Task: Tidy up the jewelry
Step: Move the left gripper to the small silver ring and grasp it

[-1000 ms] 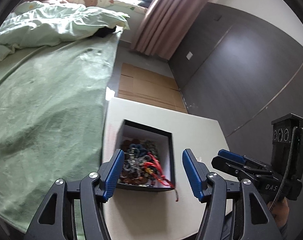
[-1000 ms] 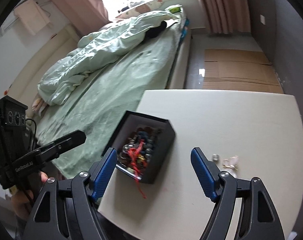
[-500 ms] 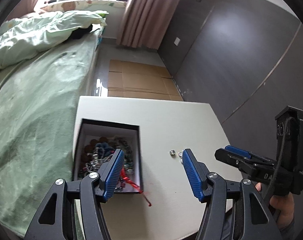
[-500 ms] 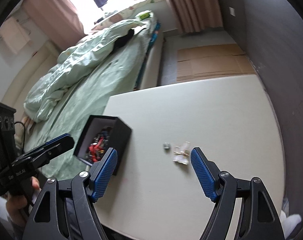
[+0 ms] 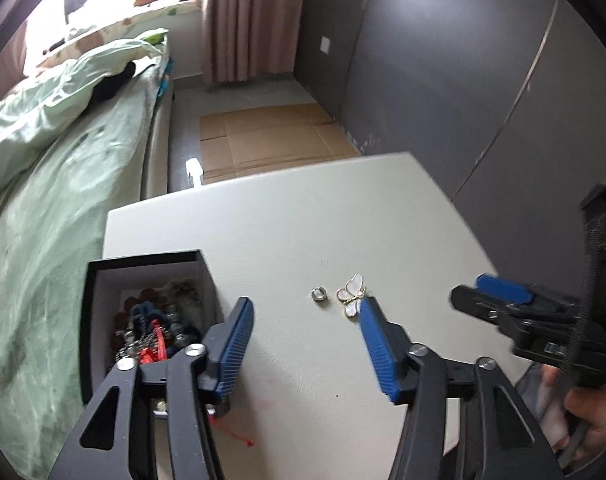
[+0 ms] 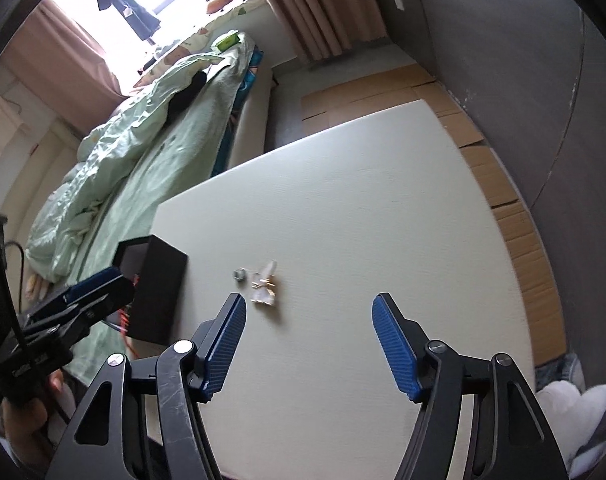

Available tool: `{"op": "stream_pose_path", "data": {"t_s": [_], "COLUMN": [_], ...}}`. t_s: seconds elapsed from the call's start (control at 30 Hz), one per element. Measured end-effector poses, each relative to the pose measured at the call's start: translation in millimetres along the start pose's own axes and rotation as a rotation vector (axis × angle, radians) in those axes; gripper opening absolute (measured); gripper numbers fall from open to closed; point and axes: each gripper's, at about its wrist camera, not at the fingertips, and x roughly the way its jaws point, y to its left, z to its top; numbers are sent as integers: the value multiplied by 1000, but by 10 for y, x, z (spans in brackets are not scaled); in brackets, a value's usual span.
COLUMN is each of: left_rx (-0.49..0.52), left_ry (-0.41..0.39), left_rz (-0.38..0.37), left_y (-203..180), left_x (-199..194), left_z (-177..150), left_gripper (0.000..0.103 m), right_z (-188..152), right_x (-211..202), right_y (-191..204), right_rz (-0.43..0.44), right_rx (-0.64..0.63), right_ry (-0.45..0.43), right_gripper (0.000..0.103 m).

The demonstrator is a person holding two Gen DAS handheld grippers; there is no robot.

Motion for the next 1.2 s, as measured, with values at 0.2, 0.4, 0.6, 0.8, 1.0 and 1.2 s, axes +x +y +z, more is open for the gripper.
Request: {"op": "stream_pose_path", "data": {"t_s": [0.2,0.4,0.6,0.8,1.0,1.2], "left_rx": [119,159,166,146,171,147], "left_ry": [53,109,146,160,136,116], "left_rz": [29,53,58,53,47,16], "left_y": [-158,-219,-252,-196,-212,-148], "left_x": [303,512,728,882,885,768], "left_z": [-48,-21,34,61,50,80], "left_gripper": [43,37,28,15,13,13], "right_z": [-126,-149,-152,-150,-112,-88], "right_x": [-29,-62,-28,19,128,290], "right_y": [-92,-132,-174,-200,-205,-59], "right_rz": [-11,12,14,32,48,52], "right_rx": [-65,-91,-81,-71,-68,-125], "right_ry": [-58,-103,-108,-93,-76,-41], "right_gripper": [67,67,67,64,62,54]}}
